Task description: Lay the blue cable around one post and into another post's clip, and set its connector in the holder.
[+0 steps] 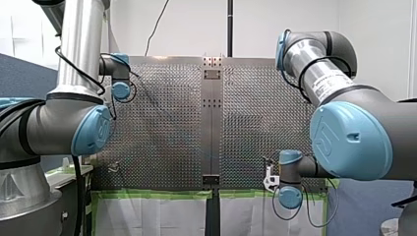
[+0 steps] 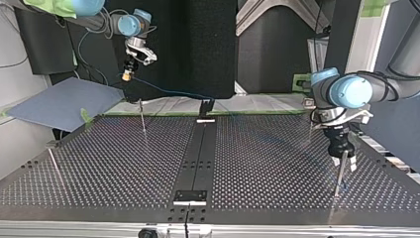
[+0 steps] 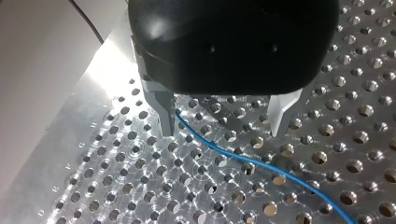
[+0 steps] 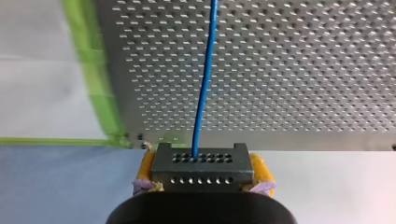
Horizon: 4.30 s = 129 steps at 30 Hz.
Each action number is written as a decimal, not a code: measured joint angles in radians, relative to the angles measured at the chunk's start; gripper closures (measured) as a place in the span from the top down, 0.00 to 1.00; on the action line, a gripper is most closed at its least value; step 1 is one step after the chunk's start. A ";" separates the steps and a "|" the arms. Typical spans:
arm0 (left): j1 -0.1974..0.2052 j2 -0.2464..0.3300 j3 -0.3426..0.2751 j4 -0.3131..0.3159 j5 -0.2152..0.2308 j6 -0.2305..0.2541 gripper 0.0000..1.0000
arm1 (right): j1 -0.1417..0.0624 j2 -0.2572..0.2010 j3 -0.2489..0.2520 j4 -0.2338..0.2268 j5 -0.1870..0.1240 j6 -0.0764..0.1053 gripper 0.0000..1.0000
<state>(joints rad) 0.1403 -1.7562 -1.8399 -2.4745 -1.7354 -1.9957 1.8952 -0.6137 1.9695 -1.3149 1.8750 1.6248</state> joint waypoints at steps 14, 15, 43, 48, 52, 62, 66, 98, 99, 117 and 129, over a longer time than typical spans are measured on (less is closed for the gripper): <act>0.001 0.000 0.000 0.000 0.000 0.000 1.00 | -0.108 -0.016 -0.008 0.031 -0.108 0.029 0.00; 0.001 0.000 0.000 0.000 0.000 0.000 1.00 | -0.118 -0.016 -0.008 0.030 -0.119 0.030 0.00; -0.003 0.000 0.001 0.000 0.001 0.003 1.00 | -0.230 0.023 -0.051 -0.051 -0.370 0.012 0.00; -0.003 0.000 0.001 0.000 0.000 0.006 1.00 | -0.239 -0.004 -0.074 -0.026 -0.414 0.048 0.00; -0.003 0.000 0.002 -0.001 0.001 0.006 1.00 | -0.241 -0.008 -0.093 0.004 -0.446 0.069 0.00; -0.008 0.000 0.003 -0.004 0.001 0.010 1.00 | -0.241 -0.007 -0.110 0.055 -0.527 0.088 0.00; -0.010 0.000 0.003 -0.005 0.001 0.011 1.00 | -0.242 -0.007 -0.118 0.072 -0.568 0.089 0.00; -0.021 0.015 -0.004 -0.134 -0.028 -0.102 1.00 | -0.251 -0.007 -0.121 0.095 -0.628 0.093 0.00; -0.021 0.019 -0.008 -0.141 -0.032 -0.103 1.00 | -0.251 -0.007 -0.121 0.095 -0.628 0.095 0.00; 0.006 0.179 -0.164 -0.267 -0.120 -0.011 1.00 | -0.247 -0.007 -0.121 0.114 -0.626 0.110 0.00; -0.002 0.271 -0.185 -0.359 -0.124 0.082 1.00 | -0.248 -0.007 -0.121 0.117 -0.626 0.131 0.00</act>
<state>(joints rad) 0.1385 -1.4848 -2.0250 -2.8338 -1.8590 -1.9141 1.6472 -0.6206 1.8487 -1.1983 1.2487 1.7561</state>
